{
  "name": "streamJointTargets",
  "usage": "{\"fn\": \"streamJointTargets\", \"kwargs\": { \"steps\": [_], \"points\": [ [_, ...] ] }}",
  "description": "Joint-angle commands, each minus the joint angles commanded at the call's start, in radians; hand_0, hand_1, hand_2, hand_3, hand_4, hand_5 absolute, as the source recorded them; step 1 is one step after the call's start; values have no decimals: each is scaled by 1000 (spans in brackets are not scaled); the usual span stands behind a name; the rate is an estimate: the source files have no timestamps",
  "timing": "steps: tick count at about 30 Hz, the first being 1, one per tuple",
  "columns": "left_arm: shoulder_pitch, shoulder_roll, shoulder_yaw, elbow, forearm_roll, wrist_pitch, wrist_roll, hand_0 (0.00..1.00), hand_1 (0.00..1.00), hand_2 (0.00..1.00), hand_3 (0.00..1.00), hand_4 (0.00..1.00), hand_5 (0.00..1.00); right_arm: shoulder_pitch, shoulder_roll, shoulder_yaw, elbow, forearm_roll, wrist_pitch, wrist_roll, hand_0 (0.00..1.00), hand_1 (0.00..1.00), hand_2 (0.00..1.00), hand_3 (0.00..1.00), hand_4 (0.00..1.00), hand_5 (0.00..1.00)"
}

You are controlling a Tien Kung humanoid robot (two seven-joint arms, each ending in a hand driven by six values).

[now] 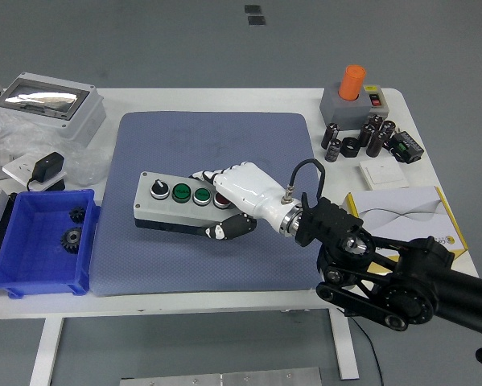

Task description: Pick up the button,place it on the desk,press the button,press the button

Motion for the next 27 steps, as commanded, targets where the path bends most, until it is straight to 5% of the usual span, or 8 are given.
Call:
{"fn": "streamJointTargets", "kwargs": {
  "steps": [13,27],
  "points": [
    [-2,-4,0,1,1,-1,-3,800,777,743,862,965,767,6,41,-40,-112,-50,-14,9,83,213,278,377,342,2],
    [-4,-4,-1,3,3,-2,-8,800,777,742,862,965,770,15,44,-29,-121,-94,47,-7,92,218,278,375,338,2]
  ]
}}
